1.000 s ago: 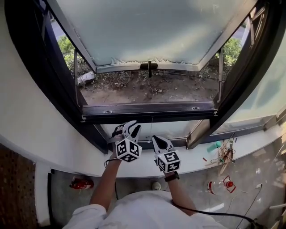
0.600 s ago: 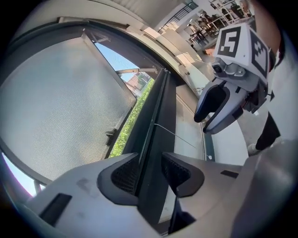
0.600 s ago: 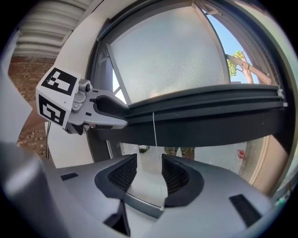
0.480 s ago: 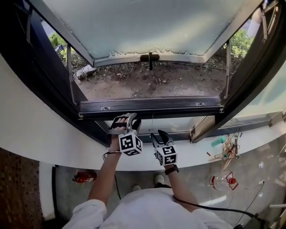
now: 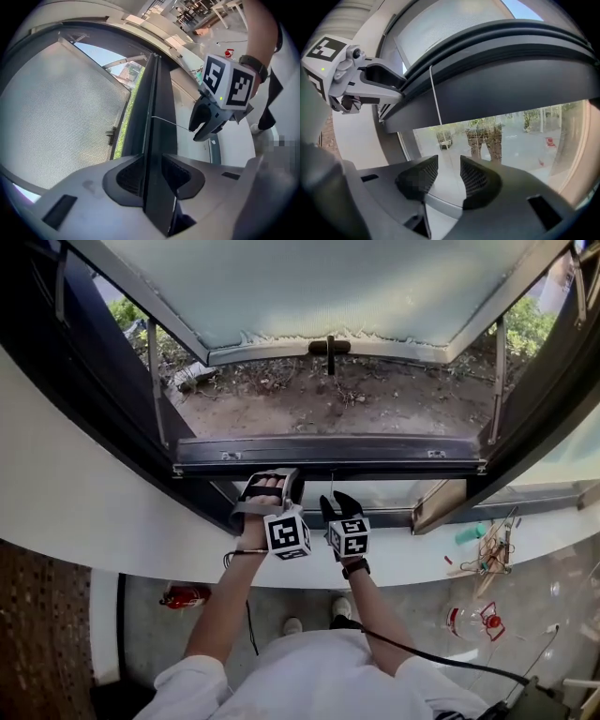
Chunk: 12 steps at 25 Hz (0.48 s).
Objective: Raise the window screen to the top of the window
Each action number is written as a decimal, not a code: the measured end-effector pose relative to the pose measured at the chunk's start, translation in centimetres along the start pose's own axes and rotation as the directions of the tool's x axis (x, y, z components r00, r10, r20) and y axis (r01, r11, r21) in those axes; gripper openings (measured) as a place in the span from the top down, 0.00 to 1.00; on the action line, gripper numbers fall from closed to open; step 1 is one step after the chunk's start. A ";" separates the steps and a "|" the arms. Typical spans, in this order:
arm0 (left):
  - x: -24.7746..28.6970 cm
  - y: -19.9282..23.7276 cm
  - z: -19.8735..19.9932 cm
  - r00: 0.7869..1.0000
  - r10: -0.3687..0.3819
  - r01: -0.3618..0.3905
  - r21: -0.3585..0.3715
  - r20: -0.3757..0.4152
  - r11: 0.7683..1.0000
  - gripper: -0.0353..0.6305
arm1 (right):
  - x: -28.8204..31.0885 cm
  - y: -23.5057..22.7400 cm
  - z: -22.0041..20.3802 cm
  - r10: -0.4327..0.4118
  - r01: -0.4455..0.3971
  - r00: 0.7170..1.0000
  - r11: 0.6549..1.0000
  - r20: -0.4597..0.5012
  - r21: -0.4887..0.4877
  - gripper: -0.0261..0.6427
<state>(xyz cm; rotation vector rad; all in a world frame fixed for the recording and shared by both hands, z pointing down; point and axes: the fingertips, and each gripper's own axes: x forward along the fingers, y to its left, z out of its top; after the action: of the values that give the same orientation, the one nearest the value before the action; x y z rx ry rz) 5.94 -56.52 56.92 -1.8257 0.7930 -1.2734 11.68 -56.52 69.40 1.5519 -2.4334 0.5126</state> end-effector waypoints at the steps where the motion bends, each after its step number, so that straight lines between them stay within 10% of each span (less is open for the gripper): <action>1: -0.1 0.0 0.1 1.000 0.003 -0.003 -0.008 0.006 1.000 0.77 | 0.2 0.0 0.1 0.002 -0.002 1.000 1.000 0.005 0.004 0.74; 12: -0.1 0.1 -0.1 1.000 0.000 0.001 0.045 -0.018 0.999 0.79 | 0.6 0.5 -2.5 -0.030 0.031 0.999 0.999 -0.031 0.033 0.77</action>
<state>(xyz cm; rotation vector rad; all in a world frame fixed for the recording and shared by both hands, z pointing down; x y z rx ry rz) 5.80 -56.46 56.82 -1.7811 0.7681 -1.2997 10.96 -55.83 71.79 1.5796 -2.3867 0.5708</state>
